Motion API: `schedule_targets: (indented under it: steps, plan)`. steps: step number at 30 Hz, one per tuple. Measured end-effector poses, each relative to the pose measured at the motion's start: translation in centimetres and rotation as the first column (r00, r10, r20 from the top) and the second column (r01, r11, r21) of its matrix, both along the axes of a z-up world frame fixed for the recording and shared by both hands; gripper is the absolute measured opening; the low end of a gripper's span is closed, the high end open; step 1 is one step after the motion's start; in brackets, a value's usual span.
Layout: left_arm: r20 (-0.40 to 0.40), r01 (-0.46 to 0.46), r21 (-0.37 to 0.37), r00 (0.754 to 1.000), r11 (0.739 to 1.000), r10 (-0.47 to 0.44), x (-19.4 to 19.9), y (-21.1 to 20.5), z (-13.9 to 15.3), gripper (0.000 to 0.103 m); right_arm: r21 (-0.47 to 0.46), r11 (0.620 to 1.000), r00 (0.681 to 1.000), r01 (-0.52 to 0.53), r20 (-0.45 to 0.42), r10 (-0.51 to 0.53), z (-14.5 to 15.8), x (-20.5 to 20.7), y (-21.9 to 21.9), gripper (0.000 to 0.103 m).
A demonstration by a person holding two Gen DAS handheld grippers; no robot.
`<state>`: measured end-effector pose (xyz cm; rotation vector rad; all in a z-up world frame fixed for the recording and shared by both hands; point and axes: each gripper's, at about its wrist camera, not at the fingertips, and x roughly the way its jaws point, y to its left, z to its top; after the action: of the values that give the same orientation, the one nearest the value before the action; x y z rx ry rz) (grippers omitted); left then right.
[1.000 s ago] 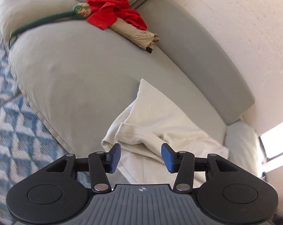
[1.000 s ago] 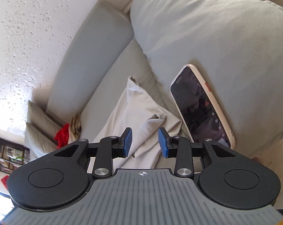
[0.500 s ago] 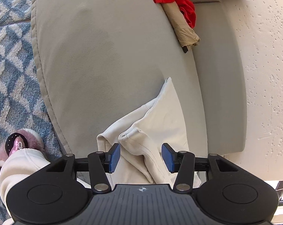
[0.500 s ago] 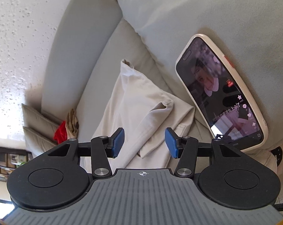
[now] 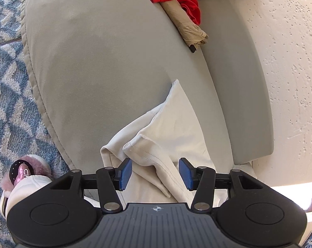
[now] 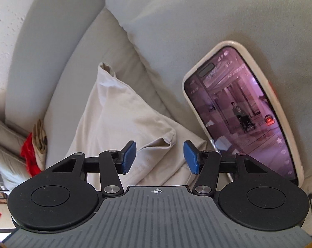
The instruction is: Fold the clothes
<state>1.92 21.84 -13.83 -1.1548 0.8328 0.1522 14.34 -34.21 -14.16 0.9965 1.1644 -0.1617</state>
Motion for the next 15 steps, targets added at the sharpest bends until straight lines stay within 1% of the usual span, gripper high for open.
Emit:
schedule_targets:
  steps: [1,2,4,5,6,7,8,10,12,13,15]
  plan:
    - [0.002,0.0,0.0,1.0,1.0,0.0,-0.1,-0.1,0.1,0.048,0.027,0.999,1.0,0.024,-0.006,-0.024,-0.3,0.1,0.0,0.053]
    - [0.003,0.0,0.001,1.0,1.0,0.0,-0.3,-0.1,0.2,0.048,0.036,0.998,0.998,0.055,-0.017,-0.055,-0.6,0.0,0.0,0.05]
    - [0.006,0.006,0.01,1.0,1.0,-0.006,-0.6,-0.2,0.4,0.048,0.032,0.991,0.991,0.127,-0.044,-0.126,-1.0,-0.1,-0.3,0.049]
    - [0.008,0.006,0.009,1.0,1.0,-0.006,-0.8,-0.3,0.4,0.048,0.033,0.989,0.989,0.141,-0.051,-0.139,-1.2,-0.2,-0.4,0.044]
    - [0.009,0.007,0.008,1.0,1.0,-0.007,-0.9,-0.3,0.5,0.048,0.036,0.99,0.989,0.14,-0.052,-0.138,-1.5,-0.2,-0.4,0.027]
    - [0.011,0.008,0.007,1.0,1.0,-0.008,-1.1,-0.4,0.5,0.048,0.039,0.99,0.989,0.139,-0.053,-0.136,-1.7,-0.2,-0.4,0.015]
    - [0.013,0.009,0.009,1.0,1.0,-0.009,-1.3,-0.4,0.6,0.048,0.024,0.992,0.991,0.125,-0.045,-0.124,-1.6,-0.3,-0.3,0.009]
    - [0.018,0.009,0.016,1.0,1.0,-0.01,-1.7,-0.3,0.8,0.048,-0.062,0.997,0.999,0.041,0.001,-0.041,-0.7,-0.5,0.2,0.006]
    - [0.022,0.013,0.034,1.0,0.999,-0.014,-2.2,-0.1,1.0,0.048,-0.173,0.983,0.996,-0.067,0.04,0.075,0.4,-0.6,1.1,0.005]
    - [0.024,0.016,0.046,1.0,0.999,-0.017,-2.4,0.0,1.2,0.048,-0.233,0.964,0.988,-0.127,0.052,0.143,0.9,-0.8,1.5,0.005]
    - [0.023,0.018,0.072,1.0,0.997,-0.02,-2.8,0.1,1.4,0.048,-0.348,0.909,0.963,-0.231,0.053,0.265,1.7,-1.3,2.4,0.005]
